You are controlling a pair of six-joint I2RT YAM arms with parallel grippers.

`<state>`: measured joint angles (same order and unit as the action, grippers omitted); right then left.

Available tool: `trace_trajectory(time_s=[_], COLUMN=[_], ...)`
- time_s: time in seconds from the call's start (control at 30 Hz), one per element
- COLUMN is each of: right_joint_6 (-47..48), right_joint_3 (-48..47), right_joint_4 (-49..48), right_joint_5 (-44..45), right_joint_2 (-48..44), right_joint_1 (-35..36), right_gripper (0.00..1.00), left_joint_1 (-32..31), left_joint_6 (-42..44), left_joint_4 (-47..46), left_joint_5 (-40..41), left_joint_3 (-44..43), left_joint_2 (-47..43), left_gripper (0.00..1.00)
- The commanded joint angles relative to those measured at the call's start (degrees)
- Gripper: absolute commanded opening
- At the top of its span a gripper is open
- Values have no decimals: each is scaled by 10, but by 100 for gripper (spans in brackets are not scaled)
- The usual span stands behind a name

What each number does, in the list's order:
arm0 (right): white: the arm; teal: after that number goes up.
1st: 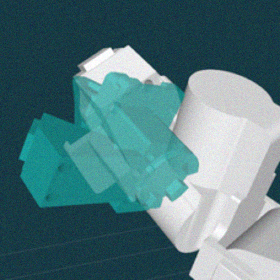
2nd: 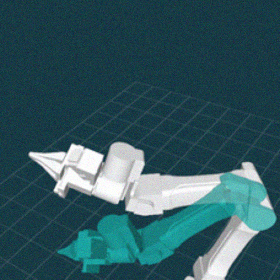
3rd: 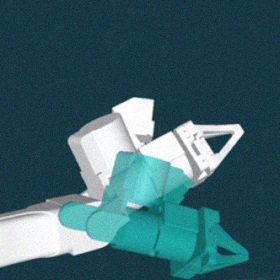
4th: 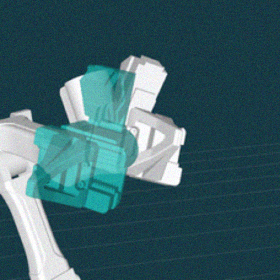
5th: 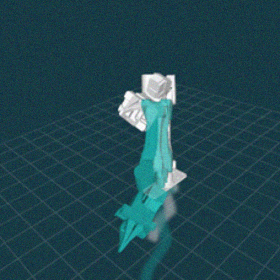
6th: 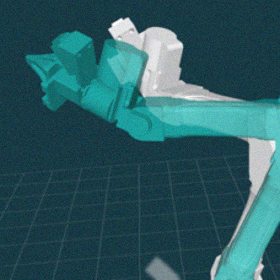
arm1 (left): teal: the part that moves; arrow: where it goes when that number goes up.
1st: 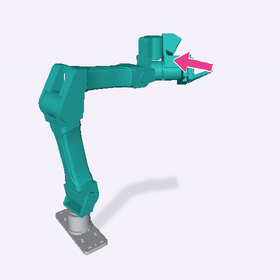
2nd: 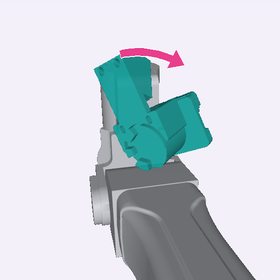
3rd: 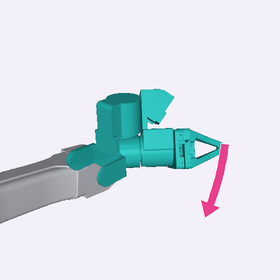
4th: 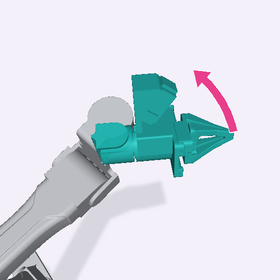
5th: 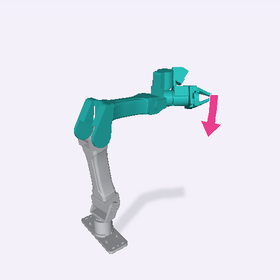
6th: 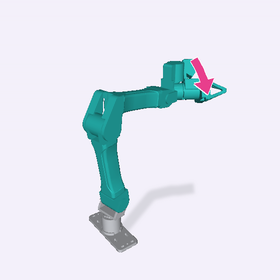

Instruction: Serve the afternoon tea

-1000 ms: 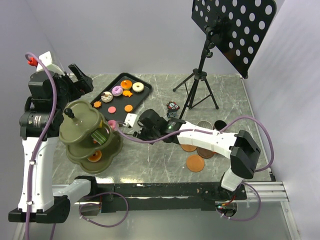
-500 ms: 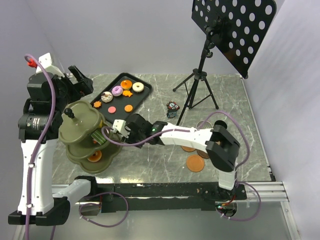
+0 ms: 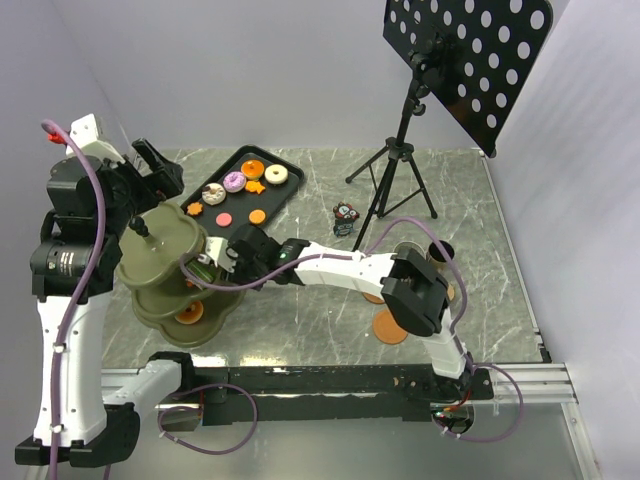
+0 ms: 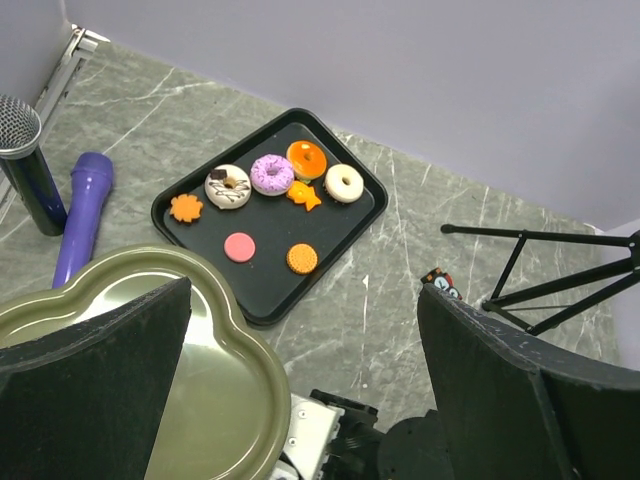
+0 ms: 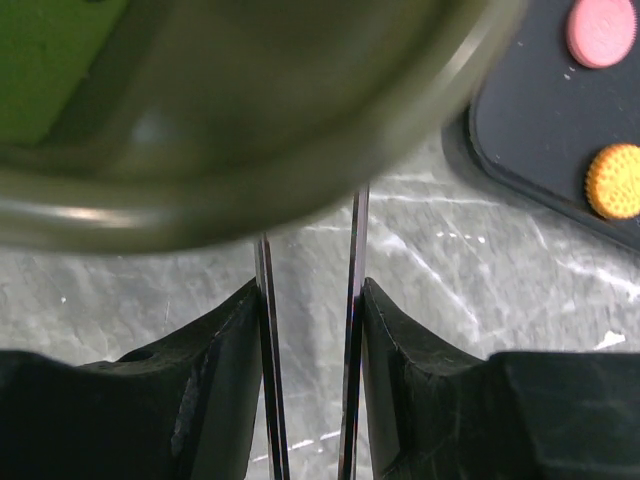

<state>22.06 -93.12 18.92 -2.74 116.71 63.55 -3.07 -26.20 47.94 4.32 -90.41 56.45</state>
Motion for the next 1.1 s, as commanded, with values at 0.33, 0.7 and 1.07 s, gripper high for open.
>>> trace_trajectory(time_s=[0.33,0.7,1.07], right_joint_6=[15,11,-17], right_joint_3=[-56,-56,18], right_joint_4=[-10,-5,-36], right_joint_5=[-2,0,16], right_joint_2=[30,19,-52], right_joint_1=[4,-1,-15], right_gripper=[50,59,60], left_joint_1=[3,4,6], left_joint_6=[6,6,-1], left_joint_4=[-7,-6,-2], left_joint_5=[3,5,12], left_joint_3=[5,6,5], left_joint_2=[-8,-6,-7], left_gripper=[100,100,100])
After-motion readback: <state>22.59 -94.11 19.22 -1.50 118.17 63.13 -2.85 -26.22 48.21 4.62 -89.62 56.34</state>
